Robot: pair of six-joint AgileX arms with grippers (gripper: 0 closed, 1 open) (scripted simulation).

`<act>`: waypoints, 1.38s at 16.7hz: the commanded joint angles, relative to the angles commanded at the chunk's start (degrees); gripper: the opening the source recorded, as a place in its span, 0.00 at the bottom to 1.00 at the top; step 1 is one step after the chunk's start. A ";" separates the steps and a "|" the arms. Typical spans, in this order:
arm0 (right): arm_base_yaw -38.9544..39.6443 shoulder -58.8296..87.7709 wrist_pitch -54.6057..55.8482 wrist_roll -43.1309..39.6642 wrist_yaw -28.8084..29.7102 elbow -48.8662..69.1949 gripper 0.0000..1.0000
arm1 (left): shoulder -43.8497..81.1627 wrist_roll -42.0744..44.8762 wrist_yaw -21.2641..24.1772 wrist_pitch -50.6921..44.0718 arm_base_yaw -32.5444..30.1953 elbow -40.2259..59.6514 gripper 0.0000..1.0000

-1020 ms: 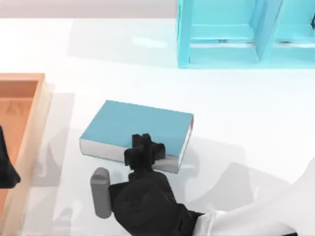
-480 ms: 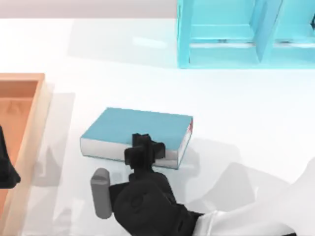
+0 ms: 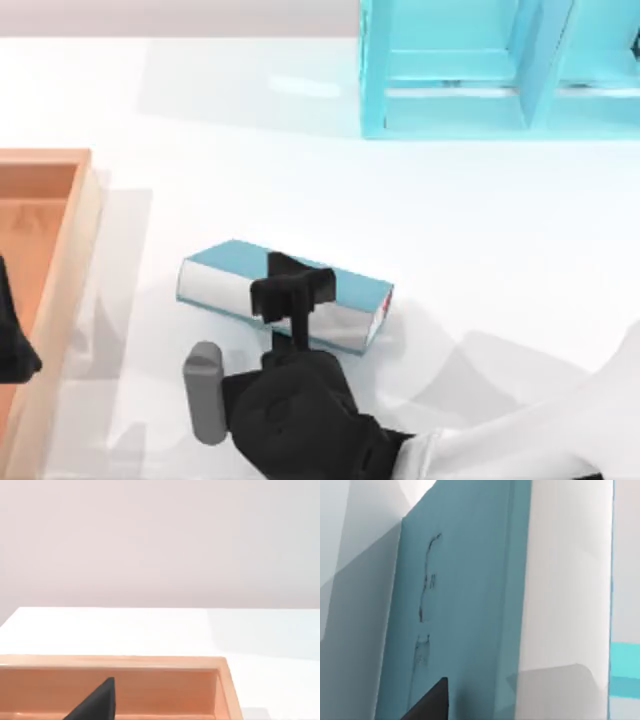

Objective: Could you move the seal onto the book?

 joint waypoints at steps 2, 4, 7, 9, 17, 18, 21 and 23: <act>0.00 0.00 0.00 0.00 0.00 0.00 1.00 | 0.00 0.00 0.00 0.00 0.00 0.00 1.00; 0.00 0.00 0.00 0.00 0.00 0.00 1.00 | 0.00 0.00 0.00 0.00 0.00 0.00 1.00; 0.14 0.09 -0.16 0.17 0.08 -0.06 1.00 | 0.00 0.00 0.00 0.00 0.00 0.00 1.00; 1.83 0.22 -2.20 1.80 1.35 -0.03 1.00 | 0.00 0.00 0.00 0.00 0.00 0.00 1.00; 18.53 -2.28 -29.55 23.59 14.15 1.14 1.00 | 0.00 0.00 0.00 0.00 0.00 0.00 1.00; 20.48 -3.14 -32.84 26.85 15.76 1.47 1.00 | 0.00 0.00 0.00 0.00 0.00 0.00 1.00; 24.60 -5.57 -39.13 33.24 19.25 2.49 1.00 | 0.00 0.00 0.00 0.00 0.00 0.00 1.00; 25.42 -6.21 -40.27 34.41 19.97 2.78 1.00 | 0.00 0.00 0.00 0.00 0.00 0.00 1.00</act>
